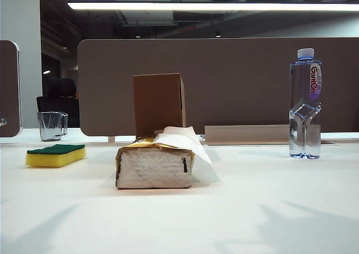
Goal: Move the sponge from left to right to wipe the table, avoiding obstacles on the table, and finally reaching the bottle of mineral water.
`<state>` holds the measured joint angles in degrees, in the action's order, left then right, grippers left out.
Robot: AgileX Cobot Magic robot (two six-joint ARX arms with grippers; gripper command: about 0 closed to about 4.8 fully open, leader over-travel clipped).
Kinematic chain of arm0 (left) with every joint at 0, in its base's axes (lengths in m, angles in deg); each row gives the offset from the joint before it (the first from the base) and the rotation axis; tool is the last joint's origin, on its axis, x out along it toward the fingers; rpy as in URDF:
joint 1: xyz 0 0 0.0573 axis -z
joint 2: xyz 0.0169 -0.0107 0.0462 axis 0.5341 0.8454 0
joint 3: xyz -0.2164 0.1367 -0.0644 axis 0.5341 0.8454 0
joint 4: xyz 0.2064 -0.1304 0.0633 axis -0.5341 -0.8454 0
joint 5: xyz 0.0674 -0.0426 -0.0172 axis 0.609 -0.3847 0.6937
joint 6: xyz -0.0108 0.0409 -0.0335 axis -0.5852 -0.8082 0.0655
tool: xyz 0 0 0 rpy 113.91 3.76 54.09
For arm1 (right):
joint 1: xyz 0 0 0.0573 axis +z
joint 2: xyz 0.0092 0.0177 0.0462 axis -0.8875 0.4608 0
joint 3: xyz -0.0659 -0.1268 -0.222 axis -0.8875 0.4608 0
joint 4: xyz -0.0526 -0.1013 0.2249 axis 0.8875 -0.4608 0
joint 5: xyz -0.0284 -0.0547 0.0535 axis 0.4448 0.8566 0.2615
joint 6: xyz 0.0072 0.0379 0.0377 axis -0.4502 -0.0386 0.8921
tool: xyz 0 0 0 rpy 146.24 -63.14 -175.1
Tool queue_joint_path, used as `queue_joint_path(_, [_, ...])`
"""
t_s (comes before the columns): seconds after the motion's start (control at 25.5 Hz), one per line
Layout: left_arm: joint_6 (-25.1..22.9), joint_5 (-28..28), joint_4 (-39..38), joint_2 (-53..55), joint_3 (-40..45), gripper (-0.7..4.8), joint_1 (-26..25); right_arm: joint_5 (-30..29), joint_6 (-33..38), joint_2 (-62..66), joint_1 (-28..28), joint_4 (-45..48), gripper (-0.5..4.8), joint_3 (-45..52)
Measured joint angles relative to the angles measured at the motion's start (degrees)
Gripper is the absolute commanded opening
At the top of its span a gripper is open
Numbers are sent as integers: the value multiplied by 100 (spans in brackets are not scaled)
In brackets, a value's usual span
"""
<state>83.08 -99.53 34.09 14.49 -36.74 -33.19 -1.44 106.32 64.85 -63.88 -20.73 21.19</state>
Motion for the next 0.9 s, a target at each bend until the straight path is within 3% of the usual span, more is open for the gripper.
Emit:
queue_joint_path(0.12, [9, -79, -79, 11, -127, 479, 2, -153, 20, 0, 0, -70, 132, -155])
queue_joint_path(0.28, [20, -144, -354, 295, -431, 479, 2, -173, 44, 9, 0, -387, 149, -505])
queue_joint_path(0.55, [15, -1032, -393, 1574, -1235, 479, 2, -750, 411, 608, 0, -922, 151, -935])
queue_joint_path(0.71, [15, -1180, -398, 2354, -1753, 479, 0, -1047, 560, 1071, 0, -951, 229, -1147])
queue_joint_path(0.9, [15, -1443, -376, 3156, -2243, 479, 0, -1462, 734, 1641, 2, -977, 230, -1480])
